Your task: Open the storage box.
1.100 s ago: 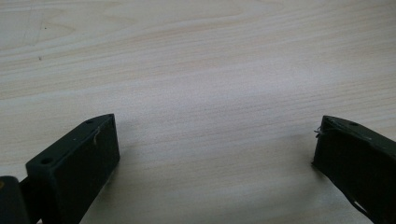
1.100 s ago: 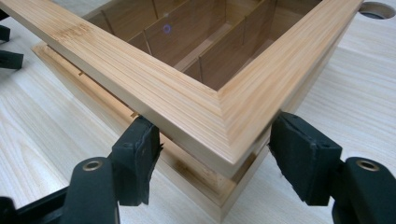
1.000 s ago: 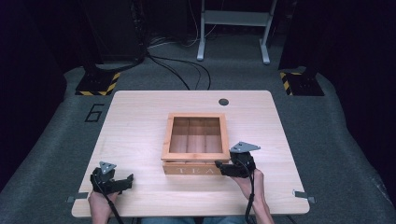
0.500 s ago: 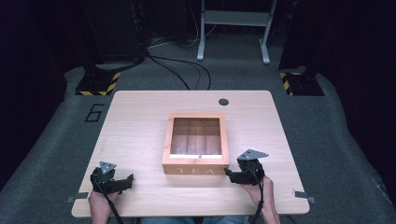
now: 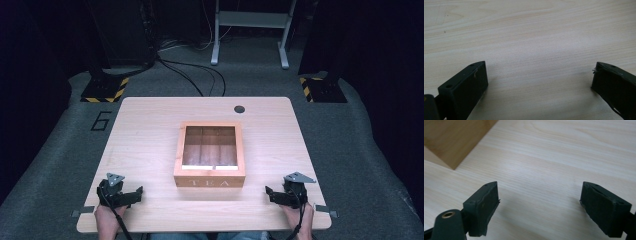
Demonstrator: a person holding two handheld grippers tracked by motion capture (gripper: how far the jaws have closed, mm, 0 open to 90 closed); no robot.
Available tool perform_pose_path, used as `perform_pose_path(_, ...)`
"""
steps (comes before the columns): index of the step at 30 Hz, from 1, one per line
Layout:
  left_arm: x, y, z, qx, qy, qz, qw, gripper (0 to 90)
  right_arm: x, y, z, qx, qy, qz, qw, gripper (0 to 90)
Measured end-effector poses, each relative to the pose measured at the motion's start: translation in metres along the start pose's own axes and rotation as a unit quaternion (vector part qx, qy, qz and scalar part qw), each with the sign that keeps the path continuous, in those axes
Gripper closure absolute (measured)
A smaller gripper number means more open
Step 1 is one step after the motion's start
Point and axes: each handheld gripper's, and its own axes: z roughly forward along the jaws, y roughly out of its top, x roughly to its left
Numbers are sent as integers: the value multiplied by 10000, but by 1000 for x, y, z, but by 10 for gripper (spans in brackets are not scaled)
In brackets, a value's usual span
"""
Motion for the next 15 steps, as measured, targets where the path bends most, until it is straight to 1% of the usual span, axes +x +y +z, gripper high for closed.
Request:
perform_pose_path(1, 0, 0, 0, 8, 2, -1, 10000, 0, -2, 0, -1, -87, -15, 29, 10000, 145)
perform_pose_path(2, 0, 0, 0, 3, 3, 1, 10000, 0, -3, 0, -2, -94, -96, 2, 9999, 142)
perform_pose_path(3, 0, 0, 0, 1, 3, 1, 10000, 0, -4, 0, -2, -64, -211, 13, 9998, 138)
perform_pose_path(4, 0, 0, 0, 2, 4, 1, 10000, 0, -6, 0, 1, 27, -254, 27, 9997, 123)
perform_pose_path(5, 0, 0, 0, 1, 4, 0, 10000, 0, -7, 0, 2, 50, -241, -30, 9997, 113)
perform_pose_path(6, 0, 0, 0, 3, -2, 2, 10000, 0, -6, 1, 3, 33, -268, -35, 9996, 111)
perform_pose_path(8, 0, 0, 0, 0, 3, 0, 10000, 0, -3, 1, 5, 109, -445, -180, 9988, 99)
perform_pose_path(9, 0, 0, 0, -1, 3, 5, 10000, 0, -2, 0, 5, 128, -425, -180, 9989, 99)
perform_pose_path(11, 0, 0, 0, 1, 3, 1, 10000, 0, -2, 0, 5, 86, -458, -152, 9988, 94)
perform_pose_path(15, 0, 0, 0, 2, 3, 1, 10000, 0, -3, 0, 5, 102, -477, -155, 9987, 76)
